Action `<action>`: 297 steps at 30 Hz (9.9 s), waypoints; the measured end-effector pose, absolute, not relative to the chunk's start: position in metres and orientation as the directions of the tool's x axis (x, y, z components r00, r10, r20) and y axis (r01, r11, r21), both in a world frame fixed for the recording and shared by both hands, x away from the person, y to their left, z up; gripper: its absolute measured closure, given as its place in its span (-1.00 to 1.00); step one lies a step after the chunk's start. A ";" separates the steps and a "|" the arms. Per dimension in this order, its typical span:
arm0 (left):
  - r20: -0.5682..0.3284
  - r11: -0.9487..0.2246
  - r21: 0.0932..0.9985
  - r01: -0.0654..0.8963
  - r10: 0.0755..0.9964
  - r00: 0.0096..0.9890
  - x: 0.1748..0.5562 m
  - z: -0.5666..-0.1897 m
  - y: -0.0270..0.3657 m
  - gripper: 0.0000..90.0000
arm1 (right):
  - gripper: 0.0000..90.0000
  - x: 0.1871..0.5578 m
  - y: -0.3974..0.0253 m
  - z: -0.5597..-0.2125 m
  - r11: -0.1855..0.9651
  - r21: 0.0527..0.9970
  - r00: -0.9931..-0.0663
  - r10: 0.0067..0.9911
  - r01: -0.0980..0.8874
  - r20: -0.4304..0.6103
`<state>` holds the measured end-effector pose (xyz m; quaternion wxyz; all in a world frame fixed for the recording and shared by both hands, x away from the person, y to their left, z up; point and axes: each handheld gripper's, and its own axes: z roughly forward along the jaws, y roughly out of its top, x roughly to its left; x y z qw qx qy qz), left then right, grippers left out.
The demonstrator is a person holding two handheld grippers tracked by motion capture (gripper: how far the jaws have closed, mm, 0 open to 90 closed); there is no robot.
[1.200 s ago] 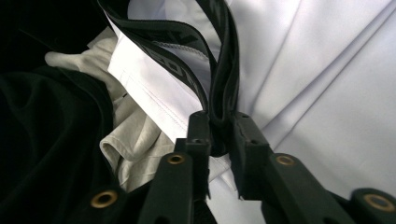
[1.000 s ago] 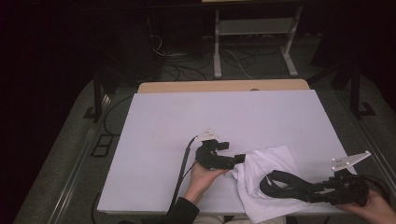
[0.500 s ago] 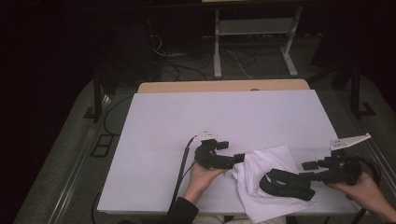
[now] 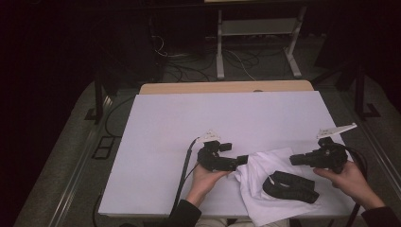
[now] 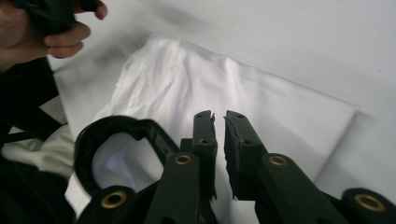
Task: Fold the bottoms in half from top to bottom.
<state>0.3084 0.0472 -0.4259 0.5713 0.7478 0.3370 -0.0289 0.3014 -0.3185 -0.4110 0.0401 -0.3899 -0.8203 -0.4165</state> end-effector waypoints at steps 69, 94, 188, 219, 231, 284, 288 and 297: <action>-0.434 -0.142 0.825 0.546 0.459 0.775 0.307 -0.431 0.034 -0.77 | 0.97 0.236 -0.265 -0.451 0.637 0.477 -0.785 0.378 0.605 0.491; -0.428 -0.148 0.824 0.547 0.469 0.772 0.309 -0.430 0.039 -0.79 | 0.42 0.240 -0.272 -0.414 0.556 0.624 -0.835 0.382 0.549 0.395; -0.473 -0.322 0.685 0.654 0.486 0.735 0.335 -0.462 0.047 0.87 | 0.95 0.382 -0.323 -0.453 0.341 0.632 -0.650 0.675 0.696 0.350; -0.474 -0.310 0.683 0.661 0.501 0.724 0.341 -0.427 0.107 0.89 | 0.95 0.398 -0.287 -0.434 0.313 0.685 -0.654 0.689 0.658 0.314; -0.461 -0.304 0.677 0.670 0.534 0.708 0.356 -0.425 0.130 0.90 | 0.95 0.413 -0.263 -0.434 0.316 0.679 -0.653 0.686 0.663 0.320; -0.324 -0.289 0.698 0.655 0.689 0.649 0.474 -0.403 0.145 0.90 | 0.95 0.462 -0.242 -0.435 0.178 0.742 -0.578 0.749 0.646 0.324; -0.334 -0.280 0.696 0.661 0.689 0.643 0.477 -0.399 0.147 0.90 | 0.95 0.470 -0.238 -0.430 0.186 0.750 -0.579 0.757 0.635 0.303; -0.306 -0.287 0.709 0.644 0.698 0.648 0.487 -0.394 0.146 0.89 | 0.95 0.477 -0.230 -0.427 0.174 0.753 -0.552 0.784 0.634 0.283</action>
